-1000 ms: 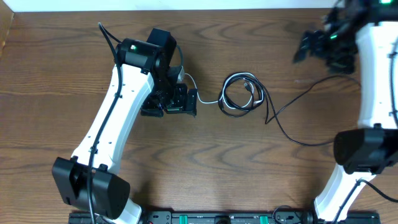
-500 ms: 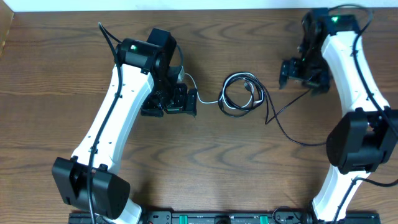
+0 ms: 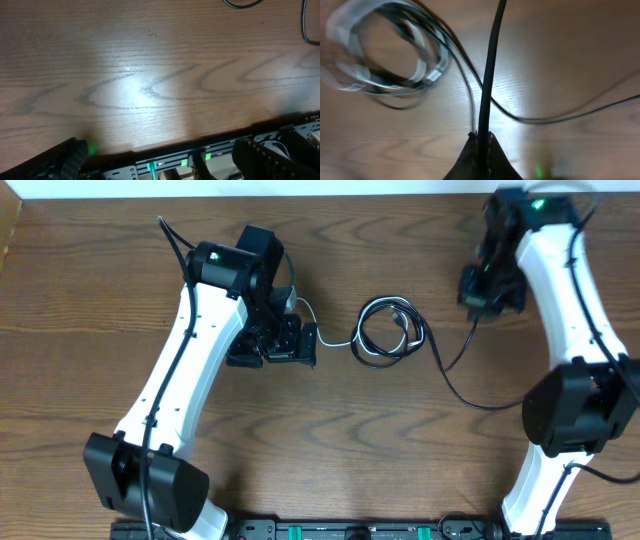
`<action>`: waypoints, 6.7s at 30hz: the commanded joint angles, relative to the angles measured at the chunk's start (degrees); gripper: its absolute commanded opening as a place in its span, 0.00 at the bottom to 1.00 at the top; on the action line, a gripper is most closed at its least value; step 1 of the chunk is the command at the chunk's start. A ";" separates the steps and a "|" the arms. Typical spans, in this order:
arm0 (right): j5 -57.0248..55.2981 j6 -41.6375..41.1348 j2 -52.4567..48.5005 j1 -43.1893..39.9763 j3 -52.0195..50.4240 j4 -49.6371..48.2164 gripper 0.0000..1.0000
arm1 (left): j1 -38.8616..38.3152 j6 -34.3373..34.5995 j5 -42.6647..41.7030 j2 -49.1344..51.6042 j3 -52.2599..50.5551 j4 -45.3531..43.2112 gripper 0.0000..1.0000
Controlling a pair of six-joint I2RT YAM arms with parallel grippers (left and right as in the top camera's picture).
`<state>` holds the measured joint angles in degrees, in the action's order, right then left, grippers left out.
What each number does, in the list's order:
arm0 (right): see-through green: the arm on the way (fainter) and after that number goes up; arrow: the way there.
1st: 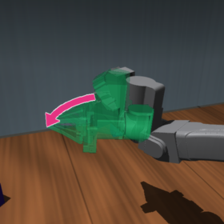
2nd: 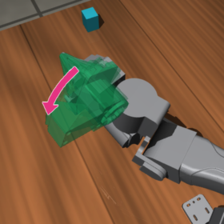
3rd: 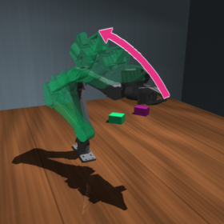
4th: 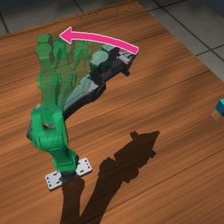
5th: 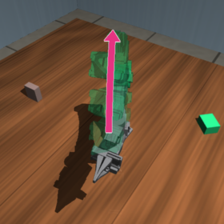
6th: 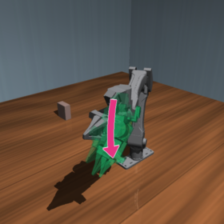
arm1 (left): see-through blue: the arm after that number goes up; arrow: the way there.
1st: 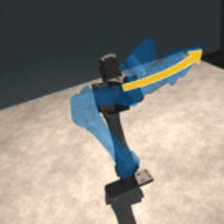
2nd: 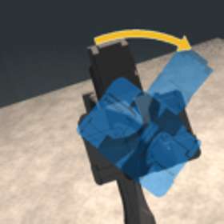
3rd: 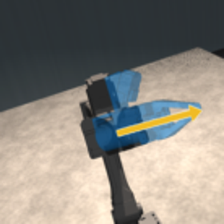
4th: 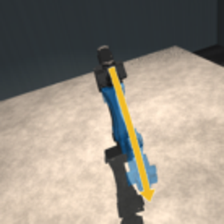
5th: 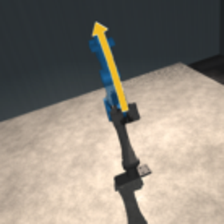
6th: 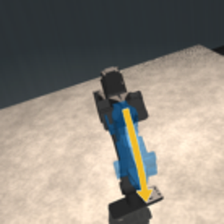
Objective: Untangle cables
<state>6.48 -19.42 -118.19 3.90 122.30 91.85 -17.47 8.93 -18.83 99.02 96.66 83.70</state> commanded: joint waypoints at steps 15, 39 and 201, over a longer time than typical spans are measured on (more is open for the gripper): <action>-25.97 3.48 6.34 -4.37 56.83 -5.53 0.02 | -0.13 -0.72 0.72 0.22 -0.17 0.20 0.98; -16.44 -8.52 -0.35 -12.31 24.57 1.27 0.99 | -0.13 -0.72 0.72 0.22 -0.17 0.17 0.98; 12.74 -2.78 23.41 6.95 -8.57 -43.41 0.01 | -0.13 -0.72 0.72 0.22 -0.17 0.17 0.98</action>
<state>16.25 -24.60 -92.55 10.57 114.15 48.93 -17.47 8.95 -18.70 99.02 96.42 83.68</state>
